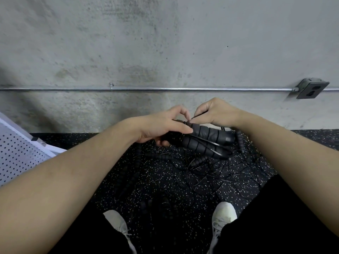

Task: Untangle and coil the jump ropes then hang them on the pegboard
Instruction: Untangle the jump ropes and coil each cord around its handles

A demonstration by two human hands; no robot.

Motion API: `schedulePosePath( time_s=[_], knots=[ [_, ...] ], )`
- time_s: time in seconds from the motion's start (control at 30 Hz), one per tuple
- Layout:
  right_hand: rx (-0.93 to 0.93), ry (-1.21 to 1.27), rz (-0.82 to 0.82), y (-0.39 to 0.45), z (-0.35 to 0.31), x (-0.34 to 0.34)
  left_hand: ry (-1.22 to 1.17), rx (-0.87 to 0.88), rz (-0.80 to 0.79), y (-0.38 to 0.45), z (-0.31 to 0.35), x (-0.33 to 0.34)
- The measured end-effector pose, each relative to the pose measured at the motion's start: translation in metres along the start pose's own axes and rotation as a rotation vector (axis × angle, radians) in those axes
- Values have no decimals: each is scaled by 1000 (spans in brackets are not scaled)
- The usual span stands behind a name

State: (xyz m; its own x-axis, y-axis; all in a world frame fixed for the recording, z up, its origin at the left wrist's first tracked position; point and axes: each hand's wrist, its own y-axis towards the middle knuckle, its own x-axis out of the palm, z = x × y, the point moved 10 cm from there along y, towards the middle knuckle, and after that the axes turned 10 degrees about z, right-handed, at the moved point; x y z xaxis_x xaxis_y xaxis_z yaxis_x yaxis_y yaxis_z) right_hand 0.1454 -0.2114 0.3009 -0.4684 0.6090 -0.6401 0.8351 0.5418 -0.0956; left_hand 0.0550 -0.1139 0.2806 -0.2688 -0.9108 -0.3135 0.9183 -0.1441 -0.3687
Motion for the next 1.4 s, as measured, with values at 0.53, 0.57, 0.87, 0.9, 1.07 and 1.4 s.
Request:
schedulePosePath(
  time_s=[0.53, 0.57, 0.87, 0.9, 1.07, 1.4],
  knots=[
    [-83, -87, 102, 0, -22, 3, 23, -134, 234, 16, -25, -3],
    [-103, -123, 120, 0, -25, 3, 22, -141, 256, 16, -26, -5],
    [-44, -285, 214, 10, -15, -10, 138, -48, 291, 18, -23, -9],
    [-19, -290, 214, 10, -12, -11, 143, -40, 289, 17, -23, -9],
    [-54, -198, 217, 1, -24, -7, 52, -41, 405, 18, -22, -25],
    [186, 199, 32, -7, -4, 24, -601, -69, 557, 15, -28, -39]
  ],
)
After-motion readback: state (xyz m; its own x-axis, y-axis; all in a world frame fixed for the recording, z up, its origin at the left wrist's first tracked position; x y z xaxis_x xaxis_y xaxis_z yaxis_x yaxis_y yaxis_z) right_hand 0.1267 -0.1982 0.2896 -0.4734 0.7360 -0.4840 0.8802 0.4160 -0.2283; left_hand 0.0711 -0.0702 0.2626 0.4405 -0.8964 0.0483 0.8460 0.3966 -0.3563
